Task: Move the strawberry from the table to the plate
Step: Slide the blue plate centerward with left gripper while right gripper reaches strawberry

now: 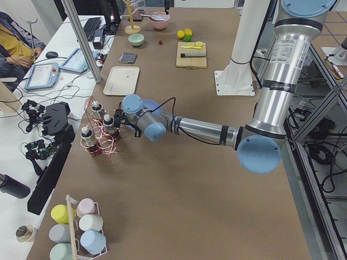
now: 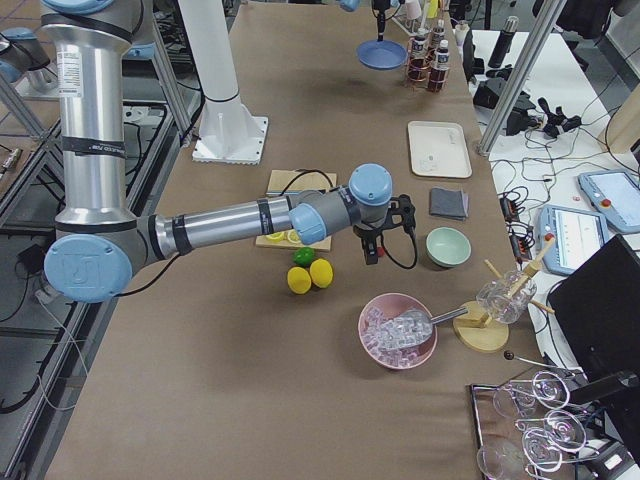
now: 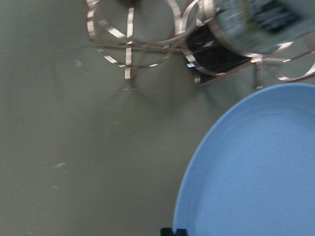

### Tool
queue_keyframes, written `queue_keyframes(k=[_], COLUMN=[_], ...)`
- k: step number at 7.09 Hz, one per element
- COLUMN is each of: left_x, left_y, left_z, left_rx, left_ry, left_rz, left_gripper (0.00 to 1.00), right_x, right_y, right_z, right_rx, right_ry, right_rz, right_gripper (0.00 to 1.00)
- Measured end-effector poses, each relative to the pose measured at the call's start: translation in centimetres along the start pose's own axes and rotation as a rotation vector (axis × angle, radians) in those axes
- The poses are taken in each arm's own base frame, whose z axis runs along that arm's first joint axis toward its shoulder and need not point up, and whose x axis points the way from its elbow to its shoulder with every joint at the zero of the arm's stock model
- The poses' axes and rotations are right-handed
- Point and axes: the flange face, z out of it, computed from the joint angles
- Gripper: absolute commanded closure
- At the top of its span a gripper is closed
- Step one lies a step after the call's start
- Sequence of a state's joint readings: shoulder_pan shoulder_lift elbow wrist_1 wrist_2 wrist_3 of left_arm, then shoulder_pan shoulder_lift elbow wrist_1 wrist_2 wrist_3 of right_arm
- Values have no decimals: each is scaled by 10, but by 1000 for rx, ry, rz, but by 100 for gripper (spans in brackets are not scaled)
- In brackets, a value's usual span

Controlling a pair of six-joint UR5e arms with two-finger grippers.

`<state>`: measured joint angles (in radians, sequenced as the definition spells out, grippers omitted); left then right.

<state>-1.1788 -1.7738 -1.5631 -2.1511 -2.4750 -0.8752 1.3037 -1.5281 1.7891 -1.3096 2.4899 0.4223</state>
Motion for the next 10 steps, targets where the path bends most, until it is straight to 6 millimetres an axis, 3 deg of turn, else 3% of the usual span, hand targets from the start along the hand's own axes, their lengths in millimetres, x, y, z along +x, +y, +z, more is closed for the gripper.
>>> queue_keyframes(k=[1, 2, 3, 4, 5, 7, 8, 9, 10], left_x=[49, 99, 147, 193, 232, 274, 281, 283, 284], left_y=[19, 40, 60, 79, 98, 126, 134, 138, 141], left_z=[15, 41, 71, 97, 122, 153, 161, 166, 170], left_rx=[-14, -20, -22, -29, -31, -11, -5, -4, -5], left_ry=[22, 27, 31, 43, 44, 23, 16, 12, 8], left_rz=[-30, -52, -77, -113, -145, -153, -150, -147, -145], left_gripper=[100, 100, 100, 100, 100, 100, 100, 100, 87], right_x=[-37, -72, -96, -99, -88, -53, -43, -41, -42], right_y=[-19, -34, -46, -53, -55, -53, -49, -46, -43], right_z=[24, 54, 86, 113, 138, 176, 189, 200, 207], right_rx=[-11, -21, -34, -46, -49, -37, -43, -50, -54], right_ry=[16, 42, 75, 114, 158, 196, 206, 216, 225], right_rz=[19, 34, 45, 52, 52, 28, 24, 17, 12], right_gripper=[1, 2, 2, 5, 6, 16, 27, 57, 100])
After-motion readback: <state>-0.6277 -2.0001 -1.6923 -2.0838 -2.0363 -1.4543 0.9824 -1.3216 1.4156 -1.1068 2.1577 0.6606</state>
